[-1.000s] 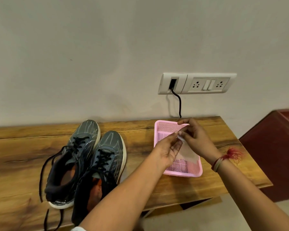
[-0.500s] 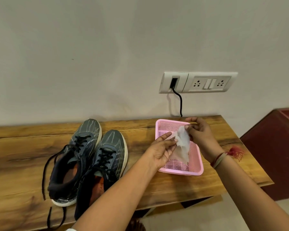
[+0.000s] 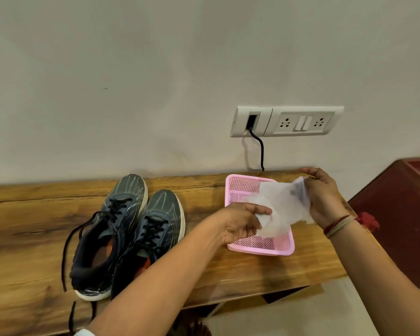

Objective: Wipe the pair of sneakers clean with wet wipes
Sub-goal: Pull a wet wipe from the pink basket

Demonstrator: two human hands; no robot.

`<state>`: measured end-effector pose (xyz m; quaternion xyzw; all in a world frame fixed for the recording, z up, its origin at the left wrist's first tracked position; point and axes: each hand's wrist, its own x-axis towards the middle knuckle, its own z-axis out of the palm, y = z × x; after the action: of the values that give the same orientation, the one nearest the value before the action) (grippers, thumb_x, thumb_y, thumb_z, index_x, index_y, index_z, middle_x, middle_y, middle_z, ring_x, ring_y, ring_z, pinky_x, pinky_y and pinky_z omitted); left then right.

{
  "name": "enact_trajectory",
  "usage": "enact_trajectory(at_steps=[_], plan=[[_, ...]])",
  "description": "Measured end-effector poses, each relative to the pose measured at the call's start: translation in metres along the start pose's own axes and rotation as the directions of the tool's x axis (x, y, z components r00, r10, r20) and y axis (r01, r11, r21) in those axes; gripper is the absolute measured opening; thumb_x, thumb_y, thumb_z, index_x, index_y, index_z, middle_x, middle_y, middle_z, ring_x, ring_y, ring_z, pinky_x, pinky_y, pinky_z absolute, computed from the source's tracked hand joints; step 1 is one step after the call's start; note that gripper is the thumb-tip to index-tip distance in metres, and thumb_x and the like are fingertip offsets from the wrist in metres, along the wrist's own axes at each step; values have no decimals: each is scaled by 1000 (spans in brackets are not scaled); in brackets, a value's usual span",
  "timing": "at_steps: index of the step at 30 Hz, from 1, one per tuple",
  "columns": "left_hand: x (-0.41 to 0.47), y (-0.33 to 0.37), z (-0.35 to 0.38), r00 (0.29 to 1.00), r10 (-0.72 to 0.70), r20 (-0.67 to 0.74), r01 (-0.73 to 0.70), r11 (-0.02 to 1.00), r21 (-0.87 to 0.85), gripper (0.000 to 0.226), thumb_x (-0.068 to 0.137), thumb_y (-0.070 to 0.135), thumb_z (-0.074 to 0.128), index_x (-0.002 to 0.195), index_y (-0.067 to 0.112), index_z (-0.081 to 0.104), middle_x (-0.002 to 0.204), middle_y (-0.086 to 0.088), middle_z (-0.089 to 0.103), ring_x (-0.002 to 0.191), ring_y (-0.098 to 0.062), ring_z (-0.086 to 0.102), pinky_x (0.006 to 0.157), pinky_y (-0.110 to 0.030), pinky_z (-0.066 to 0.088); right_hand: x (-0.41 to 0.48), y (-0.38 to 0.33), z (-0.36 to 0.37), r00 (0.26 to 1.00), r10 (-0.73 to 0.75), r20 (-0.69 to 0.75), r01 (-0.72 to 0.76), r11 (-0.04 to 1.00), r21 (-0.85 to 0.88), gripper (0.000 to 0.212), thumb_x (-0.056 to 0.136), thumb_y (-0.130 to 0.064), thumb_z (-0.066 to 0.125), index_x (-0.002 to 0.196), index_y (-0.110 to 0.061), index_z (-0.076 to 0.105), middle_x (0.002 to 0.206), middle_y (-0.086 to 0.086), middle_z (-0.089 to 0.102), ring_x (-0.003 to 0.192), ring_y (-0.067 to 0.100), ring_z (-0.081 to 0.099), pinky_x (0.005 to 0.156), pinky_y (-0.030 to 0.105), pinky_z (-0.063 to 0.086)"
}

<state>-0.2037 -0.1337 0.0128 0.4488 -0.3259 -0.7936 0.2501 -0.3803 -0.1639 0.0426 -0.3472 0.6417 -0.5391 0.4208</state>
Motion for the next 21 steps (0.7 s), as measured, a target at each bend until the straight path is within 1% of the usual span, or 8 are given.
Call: enact_trajectory(at_steps=[6, 11, 13, 14, 16, 17, 19, 21], plan=[[-8, 6, -5, 1000, 25, 1, -25, 989, -144, 46, 84, -20, 45, 118, 8, 58, 94, -8, 60, 74, -16, 58, 52, -19, 51, 6, -6, -14, 997, -57, -55, 60, 997, 57, 41, 83, 9, 29, 87, -17, 60, 50, -1, 48, 55, 13, 43, 58, 25, 39], [-10, 12, -15, 996, 86, 19, -83, 989, -122, 55, 84, -17, 44, 131, 9, 53, 82, -3, 64, 60, -7, 53, 59, -20, 44, 5, -10, -21, 994, -74, -75, 72, 997, -36, 30, 88, -3, 42, 82, -23, 63, 77, 0, 54, 68, 15, 48, 56, 23, 40], [-13, 15, -19, 991, 124, 57, -117, 987, -115, 56, 84, -17, 44, 131, 13, 53, 69, 2, 66, 50, -2, 55, 53, -17, 46, 1, -9, -22, 1000, -21, 19, 23, 990, -140, 11, 91, -20, 54, 89, -21, 64, 85, -2, 58, 79, 18, 49, 63, 27, 42], [-16, 16, -19, 986, 140, 93, -130, 985, -110, 57, 83, -17, 44, 131, 15, 53, 66, 3, 66, 48, -1, 55, 52, -16, 45, -3, -6, -22, 993, 53, 110, -27, 973, -229, 15, 90, -29, 57, 96, -18, 65, 89, 0, 62, 81, 20, 50, 68, 32, 43], [-17, 18, -19, 970, 167, 178, -147, 982, -117, 62, 78, -13, 51, 132, 17, 52, 82, -3, 65, 59, -6, 57, 58, -19, 45, -15, -2, -14, 923, 249, 292, -136, 924, -357, 33, 86, -36, 60, 106, -11, 65, 99, 9, 68, 72, 18, 55, 66, 36, 49], [-17, 18, -19, 959, 182, 219, -160, 981, -114, 66, 72, -10, 56, 132, 18, 52, 94, -8, 60, 71, -11, 57, 63, -21, 46, -21, 0, -8, 868, 339, 364, -207, 911, -356, 35, 86, -35, 59, 107, -7, 65, 98, 12, 69, 60, 14, 56, 54, 28, 48], [-16, 17, -18, 935, 209, 288, -191, 978, -90, 72, 66, -7, 58, 133, 20, 51, 112, -13, 53, 94, -20, 52, 76, -27, 46, -32, 5, -1, 752, 457, 475, -377, 889, -258, 35, 88, -33, 55, 104, -2, 62, 88, 14, 67, 40, 8, 51, 38, 18, 41], [-13, 16, -18, 920, 227, 319, -213, 974, -78, 73, 70, -9, 52, 137, 20, 47, 122, -9, 53, 106, -23, 50, 85, -32, 46, -32, 14, -1, 672, 465, 577, -478, 867, -143, 39, 81, -37, 63, 103, -5, 64, 86, 13, 67, 36, 5, 42, 36, 15, 39]])
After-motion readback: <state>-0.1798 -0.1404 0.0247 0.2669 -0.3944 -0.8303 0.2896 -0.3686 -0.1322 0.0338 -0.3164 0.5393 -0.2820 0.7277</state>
